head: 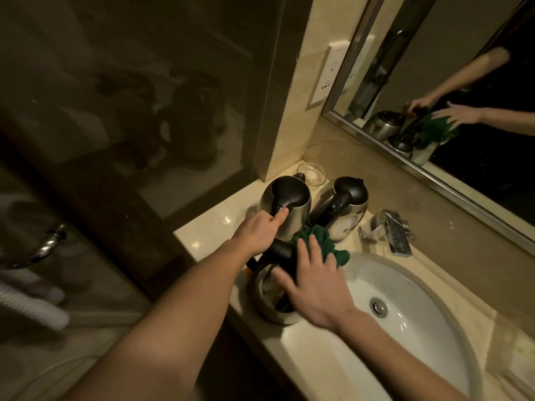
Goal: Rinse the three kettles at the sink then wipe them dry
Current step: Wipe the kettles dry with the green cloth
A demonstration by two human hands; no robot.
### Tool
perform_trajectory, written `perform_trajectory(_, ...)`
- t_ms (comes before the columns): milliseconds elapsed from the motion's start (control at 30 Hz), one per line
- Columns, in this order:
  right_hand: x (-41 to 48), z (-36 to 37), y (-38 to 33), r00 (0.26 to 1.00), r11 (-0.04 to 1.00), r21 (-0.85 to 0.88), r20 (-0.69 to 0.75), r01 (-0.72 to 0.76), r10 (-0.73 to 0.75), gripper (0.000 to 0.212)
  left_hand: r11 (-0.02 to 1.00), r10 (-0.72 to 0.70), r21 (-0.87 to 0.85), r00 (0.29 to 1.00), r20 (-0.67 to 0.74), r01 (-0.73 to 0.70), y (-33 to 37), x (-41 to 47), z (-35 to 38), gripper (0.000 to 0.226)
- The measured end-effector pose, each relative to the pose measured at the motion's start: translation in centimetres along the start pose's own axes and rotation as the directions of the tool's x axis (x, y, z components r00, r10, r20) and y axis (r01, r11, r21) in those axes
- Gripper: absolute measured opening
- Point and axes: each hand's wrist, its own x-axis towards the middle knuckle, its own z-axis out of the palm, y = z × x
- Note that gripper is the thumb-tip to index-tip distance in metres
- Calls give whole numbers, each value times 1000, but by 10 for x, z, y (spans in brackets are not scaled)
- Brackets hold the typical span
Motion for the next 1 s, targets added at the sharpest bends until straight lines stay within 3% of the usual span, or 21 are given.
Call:
perform_trajectory(67, 22, -17, 12, 997, 977, 206, 69, -49, 36, 83, 1000, -13, -7, 1000, -12, 13, 1, -1, 0, 63)
perform_trajectory(100, 30, -26, 19, 991, 913, 401, 134, -81, 29, 77, 1000, -24, -18, 1000, -15, 23, 2, -1, 0, 62)
perform_trajectory(133, 38, -32, 29, 981, 787, 601, 195, -135, 20, 75, 999, -32, -27, 999, -18, 32, 3, -3, 0, 61)
perform_trajectory(200, 49, -36, 53, 956, 538, 796, 286, -276, 68, 75, 999, -37, -41, 999, -33, 36, 5, -5, 0, 58)
perform_trajectory(267, 59, -31, 74, 943, 387, 860, 309, -334, 128, 88, 998, -39, -57, 998, -57, 36, 6, -6, 1, 59)
perform_trajectory(400, 59, -1, 95, 905, 48, 920, 372, -389, 206, 87, 998, -47, -46, 993, -105, 42, 5, -8, 3, 60)
perform_trajectory(533, 44, 30, 97, 863, -153, 894, 447, -421, 235, 97, 995, -93, -49, 982, -166, 86, 3, -12, 7, 59)
perform_trajectory(633, 30, 43, 88, 856, -258, 899, 423, -354, 299, 90, 991, -126, -76, 969, -211, 112, 2, -16, 9, 61)
perform_trajectory(767, 19, 52, 74, 878, -274, 933, 323, -233, 354, 88, 992, -125, -69, 954, -274, 110, -1, -24, 11, 62)
perform_trajectory(900, 3, 48, 65, 906, -365, 923, 256, -125, 337, 80, 986, -158, -94, 943, -292, 136, -3, -29, 12, 65)
perform_trajectory(1000, -9, 44, 50, 919, -248, 968, 134, -41, 370, 66, 989, -146, -66, 943, -299, 132, -2, -32, 12, 69)
